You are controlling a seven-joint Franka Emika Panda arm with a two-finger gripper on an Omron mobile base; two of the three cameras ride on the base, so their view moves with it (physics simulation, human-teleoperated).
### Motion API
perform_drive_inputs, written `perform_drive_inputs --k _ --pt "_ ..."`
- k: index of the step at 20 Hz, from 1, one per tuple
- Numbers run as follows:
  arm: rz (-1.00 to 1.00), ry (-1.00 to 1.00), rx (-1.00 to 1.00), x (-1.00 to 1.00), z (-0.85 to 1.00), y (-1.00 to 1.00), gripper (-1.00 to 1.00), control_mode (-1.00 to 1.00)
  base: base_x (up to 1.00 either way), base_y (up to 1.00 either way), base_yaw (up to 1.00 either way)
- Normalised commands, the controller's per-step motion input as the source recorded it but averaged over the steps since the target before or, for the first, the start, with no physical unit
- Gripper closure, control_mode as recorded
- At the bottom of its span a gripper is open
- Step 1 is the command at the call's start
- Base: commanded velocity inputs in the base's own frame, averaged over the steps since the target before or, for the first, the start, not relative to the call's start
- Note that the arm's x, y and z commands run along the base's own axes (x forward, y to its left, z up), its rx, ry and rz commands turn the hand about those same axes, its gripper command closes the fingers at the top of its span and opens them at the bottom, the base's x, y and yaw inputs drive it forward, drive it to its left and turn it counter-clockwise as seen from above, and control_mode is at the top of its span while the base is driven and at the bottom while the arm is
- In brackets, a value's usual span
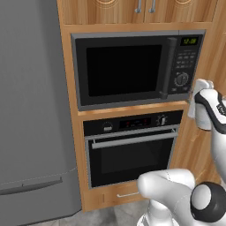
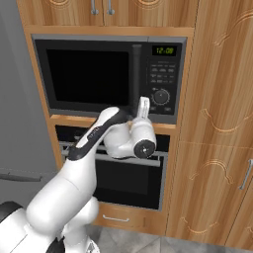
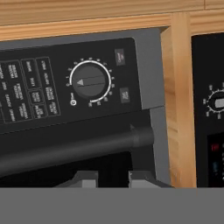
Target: Pick the bell pepper from the sink and place it in the bowl. Then pick the bowl and place it in the microwave. Then close the microwave door and press the start button.
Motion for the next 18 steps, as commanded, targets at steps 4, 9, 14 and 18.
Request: perform_drive_inputs --k 4,9,14,18 --pt "0.00 -0.08 0.00 0.33 0.00 0.00 1.00 -1.00 0.00 0.00 0.00" --pt "0.00 -0.02 0.00 0.36 0.00 0.00 1.00 -1.00 0.00 0.00 0.00" --pt "0.00 0.00 0.00 0.33 -0.02 -0.02 1.00 -1.00 0.00 0.00 0.00" --pt "0.00 0.00 0.00 0.32 -0.09 -0.07 1.00 -1.00 0.00 0.00 0.00"
